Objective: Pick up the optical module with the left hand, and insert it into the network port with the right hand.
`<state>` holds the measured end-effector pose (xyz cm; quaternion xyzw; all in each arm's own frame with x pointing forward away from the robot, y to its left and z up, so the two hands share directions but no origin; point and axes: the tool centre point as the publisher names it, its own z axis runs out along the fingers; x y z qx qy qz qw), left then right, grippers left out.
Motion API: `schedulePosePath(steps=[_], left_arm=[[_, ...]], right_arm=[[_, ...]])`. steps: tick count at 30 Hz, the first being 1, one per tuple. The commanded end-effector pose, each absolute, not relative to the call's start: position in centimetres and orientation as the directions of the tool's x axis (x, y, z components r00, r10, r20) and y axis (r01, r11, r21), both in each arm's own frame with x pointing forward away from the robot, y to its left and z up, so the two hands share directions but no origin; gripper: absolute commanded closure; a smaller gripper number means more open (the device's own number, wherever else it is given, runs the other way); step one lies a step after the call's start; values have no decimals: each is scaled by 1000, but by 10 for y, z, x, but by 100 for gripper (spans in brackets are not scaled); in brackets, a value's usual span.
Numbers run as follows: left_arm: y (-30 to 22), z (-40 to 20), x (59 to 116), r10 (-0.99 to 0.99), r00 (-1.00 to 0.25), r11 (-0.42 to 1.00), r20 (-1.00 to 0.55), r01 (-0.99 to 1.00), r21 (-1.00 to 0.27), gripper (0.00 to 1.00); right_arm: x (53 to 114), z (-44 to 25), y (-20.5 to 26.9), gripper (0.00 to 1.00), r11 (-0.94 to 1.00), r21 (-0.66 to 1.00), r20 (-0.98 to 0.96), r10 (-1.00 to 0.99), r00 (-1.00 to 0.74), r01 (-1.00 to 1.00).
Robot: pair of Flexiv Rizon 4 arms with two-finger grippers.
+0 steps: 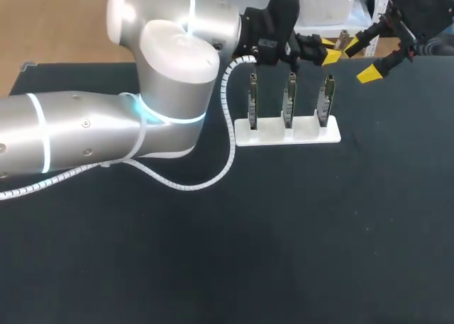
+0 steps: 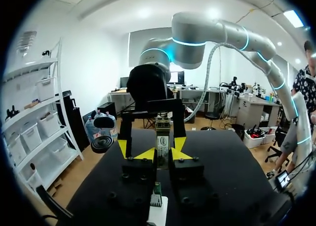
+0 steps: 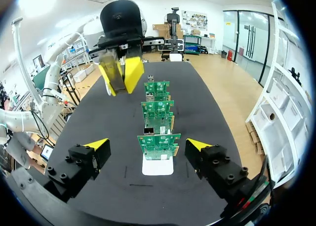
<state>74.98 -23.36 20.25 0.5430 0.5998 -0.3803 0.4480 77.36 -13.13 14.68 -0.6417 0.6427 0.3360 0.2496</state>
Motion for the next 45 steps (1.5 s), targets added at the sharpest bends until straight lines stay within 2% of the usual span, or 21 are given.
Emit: schedulePosePath(steps=[1,13,24,30,45], left_arm=[[-229,203,748,298,-4,121,-955,992,33,100],[-229,203,748,298,-4,121,-955,992,33,100],[-219,207,748,275,-51,195,-960,981,4,100],[-228,193,753,337,-82,173,-938,985,-24,100],[-249,187,773,327,-85,173,-941,984,-29,100]], right_arm=[[773,147,-131,0,-48,110,-752,-657,-52,-993],[773,147,-131,0,-48,110,-752,-657,-52,-993],[773,147,-131,0,-48,110,-752,-657,-52,-993],[773,147,-131,0,-48,110,-752,-657,-52,-993],[773,147,-131,0,-48,110,-752,-657,-52,-993]])
